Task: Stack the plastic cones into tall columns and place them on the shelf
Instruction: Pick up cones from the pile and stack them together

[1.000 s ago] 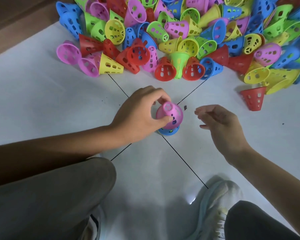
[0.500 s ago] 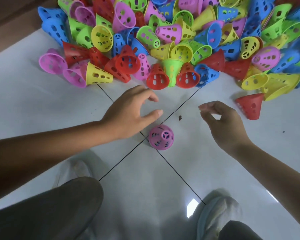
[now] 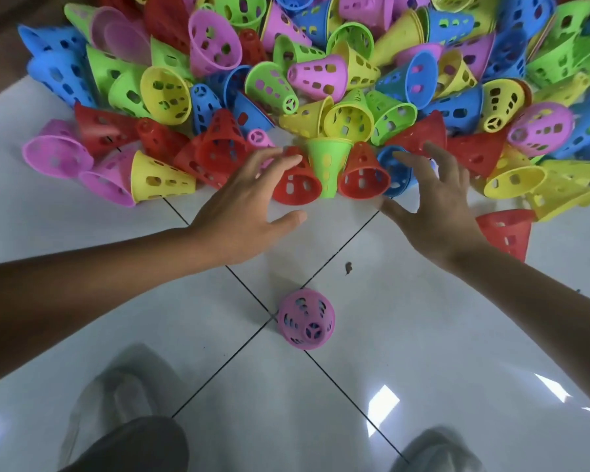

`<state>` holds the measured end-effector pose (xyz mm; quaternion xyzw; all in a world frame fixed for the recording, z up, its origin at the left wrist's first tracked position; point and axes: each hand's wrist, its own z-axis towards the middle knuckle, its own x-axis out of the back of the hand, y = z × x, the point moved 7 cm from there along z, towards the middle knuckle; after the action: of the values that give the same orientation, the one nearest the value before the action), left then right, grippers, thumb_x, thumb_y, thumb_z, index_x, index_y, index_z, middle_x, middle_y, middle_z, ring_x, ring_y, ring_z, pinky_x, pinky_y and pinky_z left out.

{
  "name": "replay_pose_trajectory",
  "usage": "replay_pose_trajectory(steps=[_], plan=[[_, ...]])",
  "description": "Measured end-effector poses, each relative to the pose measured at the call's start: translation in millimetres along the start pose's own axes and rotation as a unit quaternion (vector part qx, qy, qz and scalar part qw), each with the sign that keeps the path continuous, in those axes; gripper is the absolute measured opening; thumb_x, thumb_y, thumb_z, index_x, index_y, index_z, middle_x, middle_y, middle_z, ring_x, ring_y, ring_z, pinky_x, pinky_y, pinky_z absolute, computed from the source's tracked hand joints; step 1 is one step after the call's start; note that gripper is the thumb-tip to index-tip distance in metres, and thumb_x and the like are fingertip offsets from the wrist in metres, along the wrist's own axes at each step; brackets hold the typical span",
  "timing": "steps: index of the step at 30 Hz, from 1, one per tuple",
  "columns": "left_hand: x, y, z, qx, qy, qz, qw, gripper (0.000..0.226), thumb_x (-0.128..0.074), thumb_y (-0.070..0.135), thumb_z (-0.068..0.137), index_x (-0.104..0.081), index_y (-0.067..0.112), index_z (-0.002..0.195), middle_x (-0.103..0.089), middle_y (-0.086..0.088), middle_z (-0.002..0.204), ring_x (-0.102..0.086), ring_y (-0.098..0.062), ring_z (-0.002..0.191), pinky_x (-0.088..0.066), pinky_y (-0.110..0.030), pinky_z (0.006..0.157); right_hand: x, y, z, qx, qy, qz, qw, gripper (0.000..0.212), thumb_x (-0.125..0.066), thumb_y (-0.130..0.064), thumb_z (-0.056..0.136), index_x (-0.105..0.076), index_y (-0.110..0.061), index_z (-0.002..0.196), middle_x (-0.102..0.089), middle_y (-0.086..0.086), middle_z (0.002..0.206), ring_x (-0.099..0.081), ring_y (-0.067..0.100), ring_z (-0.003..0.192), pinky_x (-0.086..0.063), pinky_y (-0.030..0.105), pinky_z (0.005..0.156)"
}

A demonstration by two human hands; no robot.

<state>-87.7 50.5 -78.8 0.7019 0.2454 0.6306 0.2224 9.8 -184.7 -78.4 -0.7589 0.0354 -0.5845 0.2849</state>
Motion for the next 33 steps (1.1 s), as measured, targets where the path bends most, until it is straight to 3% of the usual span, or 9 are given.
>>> replay_pose_trajectory(steps=[3,6,12,17,20,22,26,30,33], plan=[[-5.5,-3.1,8.7,0.001,-0.009,-0.01,1.0,0.075,-0.057,0.057,0.088,-0.038,0.024,0.152,-0.033,0.003,0.151,-0.039,-0.013,0.139,-0.044,-0.038,0.11,-4.9,-1.2,12.3,-0.001,-0.017,0.0,1.0,0.063,-0.069,-0.046,0.091,-0.046,-0.031,0.147,-0.022,0.008,0.161,-0.016,0.03,0.147,-0.03,0.044,0.113],[-9.8,-4.8,15.4,0.001,-0.01,-0.038,0.999,0.065,-0.067,0.044,0.092,-0.044,0.022,0.148,-0.035,0.0,0.148,-0.042,-0.012,0.136,-0.041,-0.032,0.112,-9.0,-4.5,20.5,0.014,-0.017,-0.007,1.0,0.059,-0.067,-0.048,0.091,-0.052,-0.027,0.144,-0.031,0.008,0.156,-0.024,0.033,0.141,-0.032,0.043,0.111],[-14.0,-6.8,17.9,0.026,-0.018,-0.077,0.997,0.052,-0.07,0.031,0.093,-0.053,0.025,0.142,-0.039,0.003,0.142,-0.042,-0.006,0.129,-0.027,-0.003,0.103,-12.7,-2.3,28.5,0.052,0.037,-0.017,0.998,0.038,-0.066,-0.035,0.096,-0.068,-0.014,0.128,-0.054,0.014,0.138,-0.042,0.039,0.126,-0.036,0.039,0.106],[-11.1,-4.4,10.0,0.054,-0.017,-0.152,0.987,0.042,-0.068,0.022,0.095,-0.059,0.023,0.137,-0.049,0.006,0.134,-0.048,-0.002,0.124,-0.048,-0.03,0.105,-11.8,1.9,25.5,0.078,0.058,-0.029,0.995,0.03,-0.063,-0.026,0.099,-0.072,-0.006,0.119,-0.058,0.018,0.134,-0.05,0.042,0.121,-0.045,0.048,0.103],[-8.8,-3.8,1.6,0.075,-0.011,-0.18,0.981,0.037,-0.067,0.023,0.096,-0.062,0.025,0.133,-0.053,0.005,0.134,-0.052,-0.006,0.124,-0.05,-0.034,0.104,-7.4,1.2,20.7,0.075,0.062,-0.009,0.995,0.029,-0.064,-0.023,0.098,-0.072,-0.004,0.118,-0.06,0.02,0.132,-0.054,0.043,0.118,-0.047,0.049,0.101],[-6.4,-3.3,-5.6,0.091,-0.009,-0.195,0.977,0.036,-0.066,0.025,0.097,-0.062,0.032,0.131,-0.056,0.007,0.132,-0.054,-0.003,0.121,-0.05,-0.033,0.102,-1.6,-2.3,14.1,0.07,0.072,0.018,0.995,0.025,-0.065,-0.021,0.098,-0.074,-0.005,0.114,-0.062,0.017,0.128,-0.058,0.037,0.114,-0.048,0.039,0.099],[-0.2,6.5,-20.6,0.103,-0.011,-0.223,0.969,0.033,-0.064,0.03,0.098,-0.061,0.041,0.13,-0.057,0.016,0.137,-0.051,0.001,0.127,-0.046,-0.035,0.108,11.6,-8.3,-5.4,0.037,0.088,0.063,0.993,0.021,-0.064,-0.021,0.099,-0.076,-0.006,0.106,-0.066,0.012,0.118,-0.057,0.018,0.097,-0.033,0.007,0.083],[8.4,25.6,-34.3,0.102,-0.007,-0.265,0.959,0.032,-0.06,0.037,0.097,-0.062,0.043,0.129,-0.057,0.022,0.139,-0.049,0.003,0.13,-0.043,-0.038,0.112,15.3,-7.3,-24.7,-0.008,0.073,0.12,0.99,0.023,-0.06,-0.029,0.1,-0.077,-0.014,0.106,-0.068,0.004,0.11,-0.056,0.012,0.097,-0.035,0.013,0.08],[16.0,43.1,-46.5,0.092,0.006,-0.288,0.953,0.03,-0.057,0.032,0.101,-0.063,0.037,0.13,-0.065,0.016,0.125,-0.059,0.012,0.104,-0.046,-0.043,0.107,14.0,-5.5,-41.5,-0.045,0.06,0.158,0.985,0.027,-0.059,-0.035,0.1,-0.075,-0.014,0.1,-0.07,0.001,0.095,-0.063,0.019,0.092,-0.042,0.01,0.076]])
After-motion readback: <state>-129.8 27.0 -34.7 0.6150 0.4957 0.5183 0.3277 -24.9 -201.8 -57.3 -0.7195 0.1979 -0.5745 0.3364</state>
